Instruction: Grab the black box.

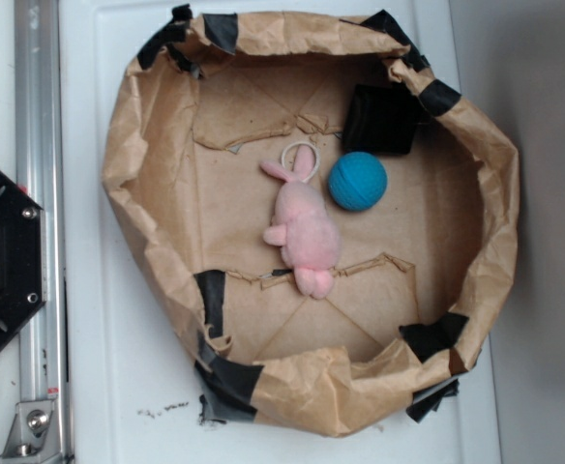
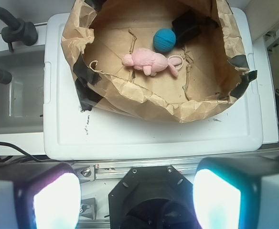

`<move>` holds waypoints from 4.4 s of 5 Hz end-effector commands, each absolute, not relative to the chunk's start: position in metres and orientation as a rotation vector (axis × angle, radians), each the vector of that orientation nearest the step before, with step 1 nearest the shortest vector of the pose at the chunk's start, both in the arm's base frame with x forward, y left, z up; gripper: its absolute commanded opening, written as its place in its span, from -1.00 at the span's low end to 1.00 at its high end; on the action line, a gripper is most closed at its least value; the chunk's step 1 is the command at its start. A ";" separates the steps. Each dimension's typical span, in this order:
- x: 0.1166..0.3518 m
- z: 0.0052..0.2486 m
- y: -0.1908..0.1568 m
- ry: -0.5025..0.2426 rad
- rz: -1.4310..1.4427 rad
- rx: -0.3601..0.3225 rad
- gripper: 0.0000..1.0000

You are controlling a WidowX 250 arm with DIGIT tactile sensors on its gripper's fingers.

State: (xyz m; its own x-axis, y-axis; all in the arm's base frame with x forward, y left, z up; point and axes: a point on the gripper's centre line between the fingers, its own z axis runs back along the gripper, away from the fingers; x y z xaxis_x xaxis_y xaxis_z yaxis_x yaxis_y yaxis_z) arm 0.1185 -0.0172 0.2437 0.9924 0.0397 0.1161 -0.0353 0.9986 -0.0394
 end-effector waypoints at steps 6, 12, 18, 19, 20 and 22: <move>0.285 0.085 0.050 -0.292 0.800 0.079 1.00; 0.275 0.104 0.086 -0.427 0.817 0.087 1.00; 0.328 0.026 0.112 -0.176 0.784 0.095 -1.00; 0.318 0.045 0.102 -0.217 0.745 0.081 -1.00; 0.304 0.067 0.093 -0.267 0.715 0.081 -1.00; 0.285 0.091 0.067 -0.292 0.530 0.061 -1.00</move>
State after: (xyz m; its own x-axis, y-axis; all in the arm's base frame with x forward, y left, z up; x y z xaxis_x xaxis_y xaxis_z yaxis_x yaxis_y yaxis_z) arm 0.2856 0.0499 0.0773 0.8355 0.4949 0.2388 -0.5105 0.8599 0.0039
